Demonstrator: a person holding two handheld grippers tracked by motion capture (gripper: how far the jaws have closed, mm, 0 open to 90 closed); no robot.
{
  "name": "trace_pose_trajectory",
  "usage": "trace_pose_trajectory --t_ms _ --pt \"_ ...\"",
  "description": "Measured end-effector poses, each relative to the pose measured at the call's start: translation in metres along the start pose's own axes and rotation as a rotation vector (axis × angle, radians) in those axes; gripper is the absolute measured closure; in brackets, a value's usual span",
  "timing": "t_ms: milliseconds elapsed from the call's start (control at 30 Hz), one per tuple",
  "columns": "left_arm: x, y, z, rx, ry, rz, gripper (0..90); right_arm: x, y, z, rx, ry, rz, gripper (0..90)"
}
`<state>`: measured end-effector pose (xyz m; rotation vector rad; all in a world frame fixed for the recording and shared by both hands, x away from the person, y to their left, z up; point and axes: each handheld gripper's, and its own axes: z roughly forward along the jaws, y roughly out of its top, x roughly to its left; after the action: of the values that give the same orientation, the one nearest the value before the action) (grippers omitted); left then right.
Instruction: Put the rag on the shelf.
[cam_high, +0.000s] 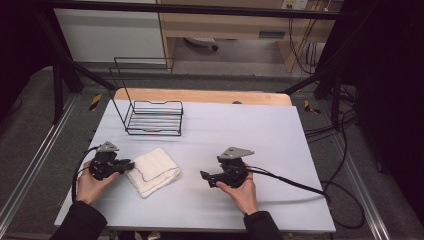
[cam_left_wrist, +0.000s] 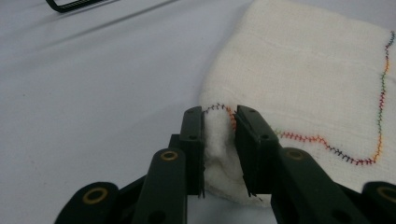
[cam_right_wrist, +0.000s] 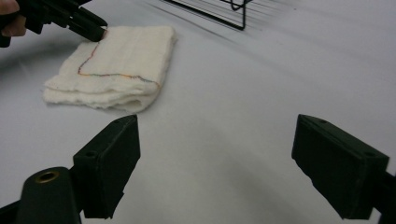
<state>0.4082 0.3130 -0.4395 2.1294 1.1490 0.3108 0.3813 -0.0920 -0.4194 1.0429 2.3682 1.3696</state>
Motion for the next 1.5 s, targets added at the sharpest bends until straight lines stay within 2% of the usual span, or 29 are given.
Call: trace_pose_trajectory --t_ms 67,133,167,233,433,567,633,867,1067,1167,1300,1433,1500 --pt "0.000 0.000 0.000 0.002 0.000 0.000 73.8 0.004 0.002 0.006 0.005 0.008 0.002 18.9" --pt "0.000 0.000 0.000 0.003 0.000 0.005 75.5 0.015 0.008 0.022 0.025 0.024 0.001 23.4" --pt "-0.001 0.000 0.000 0.004 0.000 0.005 75.5 0.015 0.008 0.022 0.025 0.024 0.001 23.4" --pt "-0.002 0.000 0.000 0.003 0.006 0.003 76.1 0.021 0.011 0.034 0.034 0.037 -0.009 26.5" --pt "-0.008 0.000 0.001 0.006 0.041 0.052 78.1 0.038 0.016 0.062 0.053 0.029 -0.001 35.5" --pt "-0.007 0.000 0.000 0.004 0.031 0.040 80.0 0.047 0.016 0.076 0.075 0.018 0.011 41.9" --pt "-0.006 0.000 0.000 0.001 0.021 0.028 80.7 0.048 0.015 0.083 0.074 0.015 0.035 48.2" --pt "-0.004 0.000 0.000 0.000 0.012 0.026 81.3 0.047 0.010 0.090 0.106 -0.003 0.065 56.3" --pt "-0.004 0.000 -0.004 0.005 0.002 0.008 81.9 0.047 0.007 0.094 0.123 0.027 0.108 74.4" --pt "-0.005 -0.002 -0.009 0.000 -0.008 -0.015 82.0 0.047 0.008 0.093 0.118 0.034 0.116 82.5" --pt "-0.010 -0.006 -0.016 -0.002 -0.009 -0.027 82.1 0.043 0.013 0.094 0.120 0.045 0.116 84.5" --pt "-0.018 -0.014 -0.024 -0.005 -0.012 -0.032 82.1 0.038 0.020 0.095 0.099 0.052 0.112 85.0" --pt "-0.022 -0.019 -0.028 -0.008 -0.008 -0.030 81.8 0.037 0.023 0.098 0.099 0.046 0.093 85.1"
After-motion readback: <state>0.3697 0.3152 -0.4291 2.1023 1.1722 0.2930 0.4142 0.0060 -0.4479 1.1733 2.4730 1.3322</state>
